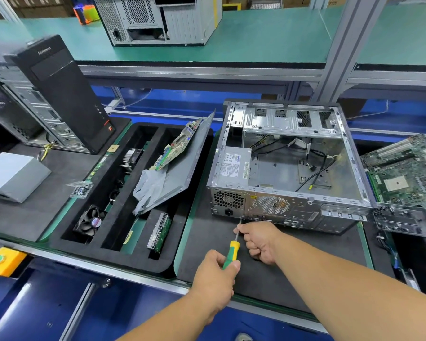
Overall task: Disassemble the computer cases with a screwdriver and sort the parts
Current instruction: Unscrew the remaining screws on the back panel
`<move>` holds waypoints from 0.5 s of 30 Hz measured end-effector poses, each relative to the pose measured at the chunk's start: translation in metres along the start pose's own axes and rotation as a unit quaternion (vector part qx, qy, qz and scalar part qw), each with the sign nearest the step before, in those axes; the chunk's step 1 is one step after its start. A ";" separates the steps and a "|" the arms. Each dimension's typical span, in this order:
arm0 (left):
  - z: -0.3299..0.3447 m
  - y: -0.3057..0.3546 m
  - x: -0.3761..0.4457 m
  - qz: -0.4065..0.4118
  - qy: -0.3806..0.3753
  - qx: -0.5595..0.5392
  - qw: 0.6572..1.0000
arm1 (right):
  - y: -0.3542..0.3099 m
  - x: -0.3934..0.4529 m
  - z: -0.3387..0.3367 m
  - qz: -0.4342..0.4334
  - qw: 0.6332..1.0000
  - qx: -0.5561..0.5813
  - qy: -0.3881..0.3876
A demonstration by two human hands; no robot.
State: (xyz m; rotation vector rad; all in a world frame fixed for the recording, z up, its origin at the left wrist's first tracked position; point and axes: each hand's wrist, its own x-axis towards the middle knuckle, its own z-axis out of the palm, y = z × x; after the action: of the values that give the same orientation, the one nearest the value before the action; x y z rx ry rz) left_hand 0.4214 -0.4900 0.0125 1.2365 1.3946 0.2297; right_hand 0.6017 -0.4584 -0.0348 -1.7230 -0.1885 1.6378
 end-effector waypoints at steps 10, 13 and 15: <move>0.002 0.003 -0.004 0.003 -0.002 -0.018 1.000 | -0.002 -0.003 0.000 0.001 1.000 -0.015 -0.002; 0.003 0.007 -0.005 0.005 -0.007 -0.018 1.000 | -0.003 -0.002 0.001 0.000 1.000 -0.016 -0.001; 0.003 0.007 -0.005 0.005 -0.004 -0.013 1.000 | -0.003 -0.001 0.000 0.003 1.000 -0.012 0.000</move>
State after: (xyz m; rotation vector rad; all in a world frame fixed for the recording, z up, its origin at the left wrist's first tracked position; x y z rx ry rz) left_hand 0.4259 -0.4918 0.0200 1.2224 1.3740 0.2483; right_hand 0.6027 -0.4569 -0.0323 -1.7425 -0.2037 1.6467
